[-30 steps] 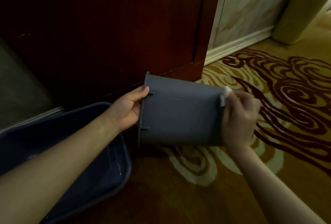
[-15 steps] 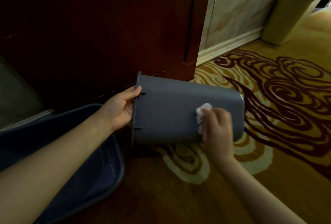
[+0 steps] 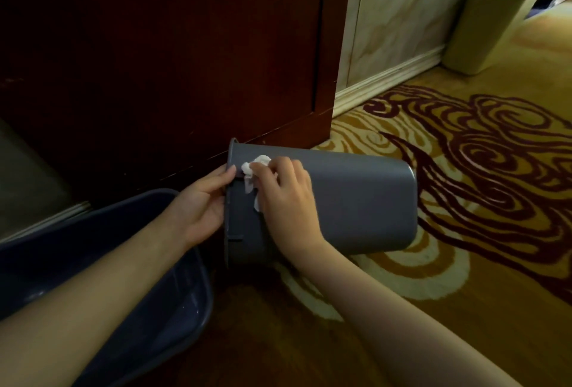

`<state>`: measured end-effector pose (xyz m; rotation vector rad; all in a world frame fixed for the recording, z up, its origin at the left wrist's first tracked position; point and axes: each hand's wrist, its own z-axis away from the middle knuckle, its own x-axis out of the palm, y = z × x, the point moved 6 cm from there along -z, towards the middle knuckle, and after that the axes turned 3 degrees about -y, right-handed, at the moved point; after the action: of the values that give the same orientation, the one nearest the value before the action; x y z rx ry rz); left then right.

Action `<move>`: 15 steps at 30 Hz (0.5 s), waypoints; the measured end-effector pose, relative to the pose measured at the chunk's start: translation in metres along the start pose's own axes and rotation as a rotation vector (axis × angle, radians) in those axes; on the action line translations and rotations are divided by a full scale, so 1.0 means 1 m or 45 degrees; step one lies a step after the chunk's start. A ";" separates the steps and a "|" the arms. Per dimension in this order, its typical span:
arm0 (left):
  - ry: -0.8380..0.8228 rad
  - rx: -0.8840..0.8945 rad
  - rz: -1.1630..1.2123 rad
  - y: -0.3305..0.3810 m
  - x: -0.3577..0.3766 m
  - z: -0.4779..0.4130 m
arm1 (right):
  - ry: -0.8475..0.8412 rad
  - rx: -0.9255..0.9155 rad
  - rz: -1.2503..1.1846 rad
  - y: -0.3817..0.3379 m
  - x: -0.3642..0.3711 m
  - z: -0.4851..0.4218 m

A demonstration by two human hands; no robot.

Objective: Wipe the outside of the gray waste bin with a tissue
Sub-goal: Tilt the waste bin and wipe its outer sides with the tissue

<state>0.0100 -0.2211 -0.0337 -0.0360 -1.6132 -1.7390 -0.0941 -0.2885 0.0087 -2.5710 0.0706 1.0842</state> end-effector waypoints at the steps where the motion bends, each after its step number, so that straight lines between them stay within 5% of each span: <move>1: 0.003 -0.004 -0.003 -0.001 -0.001 0.000 | 0.013 0.011 0.025 0.012 -0.004 0.006; 9: 0.028 -0.011 0.040 -0.001 -0.005 0.002 | 0.218 0.614 0.216 0.149 -0.064 0.061; 15: 0.031 -0.108 -0.013 0.009 0.000 0.006 | 0.319 0.806 0.125 0.176 -0.081 0.070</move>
<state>0.0122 -0.2146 -0.0247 -0.0476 -1.5240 -1.8081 -0.2306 -0.4375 -0.0326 -2.1155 0.5188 0.6240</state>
